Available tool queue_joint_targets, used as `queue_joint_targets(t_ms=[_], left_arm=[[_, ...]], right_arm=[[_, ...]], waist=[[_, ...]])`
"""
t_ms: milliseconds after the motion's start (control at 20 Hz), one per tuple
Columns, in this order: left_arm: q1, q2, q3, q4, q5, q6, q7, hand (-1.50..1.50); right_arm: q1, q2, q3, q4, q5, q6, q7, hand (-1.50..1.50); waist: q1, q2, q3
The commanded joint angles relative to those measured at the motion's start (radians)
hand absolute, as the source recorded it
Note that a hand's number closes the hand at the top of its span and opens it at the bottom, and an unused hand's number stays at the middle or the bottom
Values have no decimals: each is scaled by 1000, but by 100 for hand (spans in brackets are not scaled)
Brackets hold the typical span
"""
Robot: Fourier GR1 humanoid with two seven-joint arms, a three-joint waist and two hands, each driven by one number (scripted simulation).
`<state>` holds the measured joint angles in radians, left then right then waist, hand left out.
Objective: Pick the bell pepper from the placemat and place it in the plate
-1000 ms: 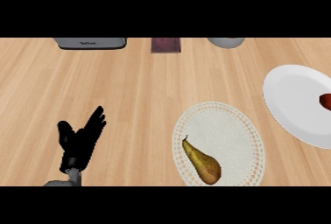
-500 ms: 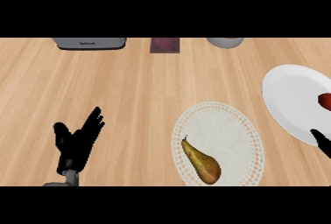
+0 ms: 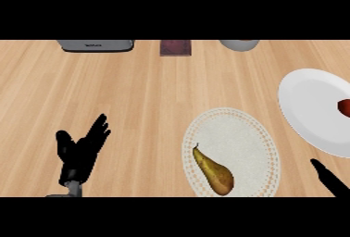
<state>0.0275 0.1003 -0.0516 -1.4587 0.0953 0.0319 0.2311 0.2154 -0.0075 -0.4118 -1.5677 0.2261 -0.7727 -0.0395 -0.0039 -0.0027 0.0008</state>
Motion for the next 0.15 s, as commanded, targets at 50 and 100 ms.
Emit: queue_joint_targets(t_ms=[50, 100], left_arm=[[13, -17, 2, 10, -13, -11, -6, 0], [3, -9, 10, 24, -12, -17, -18, 0]], right_arm=[[-12, -2, 40, -9, 49, -39, 53, -150], [110, 7, 102, -128, 59, -40, 108, -150]], waist=[[3, 2, -1], [1, 2, -1]])
